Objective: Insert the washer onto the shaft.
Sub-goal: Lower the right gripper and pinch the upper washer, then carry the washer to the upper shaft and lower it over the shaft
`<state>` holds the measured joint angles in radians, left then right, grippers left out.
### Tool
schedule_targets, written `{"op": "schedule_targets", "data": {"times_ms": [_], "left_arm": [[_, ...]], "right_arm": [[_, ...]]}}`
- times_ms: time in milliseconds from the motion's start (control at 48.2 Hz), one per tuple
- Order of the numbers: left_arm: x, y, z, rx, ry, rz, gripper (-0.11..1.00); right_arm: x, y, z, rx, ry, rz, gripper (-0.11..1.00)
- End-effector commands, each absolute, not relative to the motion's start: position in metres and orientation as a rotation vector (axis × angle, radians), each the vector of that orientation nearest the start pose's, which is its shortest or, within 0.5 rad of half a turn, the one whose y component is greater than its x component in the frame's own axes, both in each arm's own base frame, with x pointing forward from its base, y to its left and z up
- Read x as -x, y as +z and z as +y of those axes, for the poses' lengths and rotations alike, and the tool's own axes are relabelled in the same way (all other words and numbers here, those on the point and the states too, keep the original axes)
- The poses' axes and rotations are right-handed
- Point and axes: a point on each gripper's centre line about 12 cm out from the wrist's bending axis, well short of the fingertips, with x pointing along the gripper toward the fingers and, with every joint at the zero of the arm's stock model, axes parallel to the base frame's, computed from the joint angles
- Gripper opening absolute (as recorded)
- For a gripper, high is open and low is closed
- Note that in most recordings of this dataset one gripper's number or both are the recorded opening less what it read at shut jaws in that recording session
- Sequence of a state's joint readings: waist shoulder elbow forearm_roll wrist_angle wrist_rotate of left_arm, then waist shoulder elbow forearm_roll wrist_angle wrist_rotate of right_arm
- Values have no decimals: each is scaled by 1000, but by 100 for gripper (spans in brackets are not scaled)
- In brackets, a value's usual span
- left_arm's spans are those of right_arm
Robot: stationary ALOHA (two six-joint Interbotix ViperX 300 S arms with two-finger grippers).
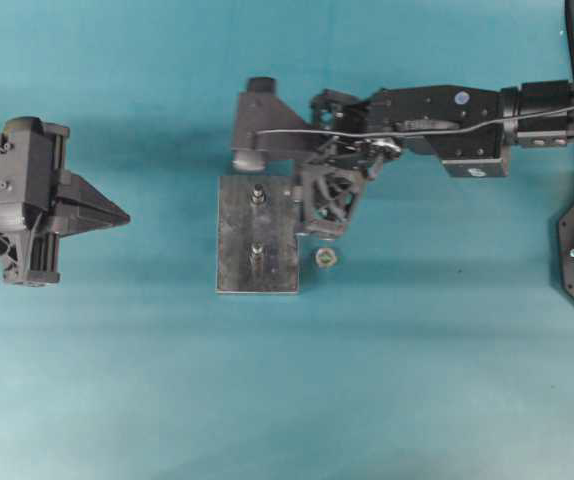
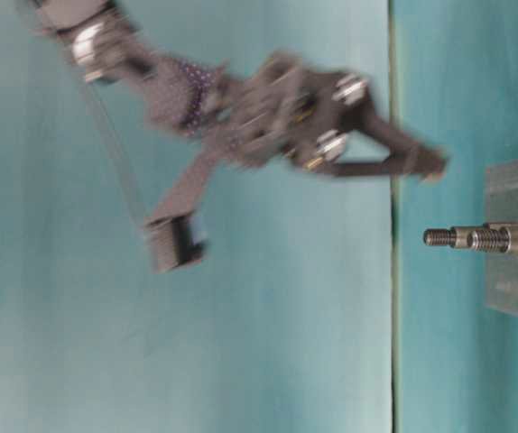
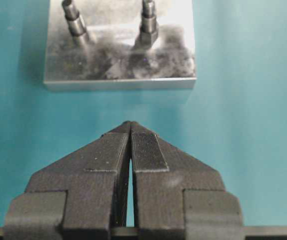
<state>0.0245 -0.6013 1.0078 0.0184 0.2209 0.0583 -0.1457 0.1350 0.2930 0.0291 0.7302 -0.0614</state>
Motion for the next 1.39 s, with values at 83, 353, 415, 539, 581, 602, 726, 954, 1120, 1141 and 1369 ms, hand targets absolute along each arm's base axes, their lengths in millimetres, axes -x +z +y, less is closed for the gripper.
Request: {"op": "schedule_targets", "data": {"times_ms": [83,353,415,539,581,602,726,954,1120,1141,1369], "left_arm": [[-253,225,7,-69,6,607,0],[-252,224,7,-69,6,611,0],[-252,224,7,-69,6,610,0],[-253,225,7,-69,6,602,0],[-253,225,7,-69,6,599,0],[-253,225,7,-69,6,601,0],[-253,225,7,-69,6,601,0],[-253,225,7,-69,5,600,0],[-253,225,6,-70,3,600,0],[-253,225,6,-70,3,602,0],[-253,225,6,-70,2,600,0]], "right_arm": [[-432,223,-55,-48,-82,1049,32],[-445,219,-55,-38,-74,1051,32],[-447,218,-54,-37,-72,1054,32],[-450,211,-54,-38,-71,1070,32],[-450,208,-54,-39,-70,1077,32],[-450,207,-54,-39,-70,1079,32],[-451,195,-55,-40,-68,1113,32],[-452,184,-58,-46,-74,1137,32],[-452,184,-61,-45,-81,1139,32],[-452,184,-62,-44,-84,1139,32],[-449,186,-68,-38,-95,1148,32]]}}
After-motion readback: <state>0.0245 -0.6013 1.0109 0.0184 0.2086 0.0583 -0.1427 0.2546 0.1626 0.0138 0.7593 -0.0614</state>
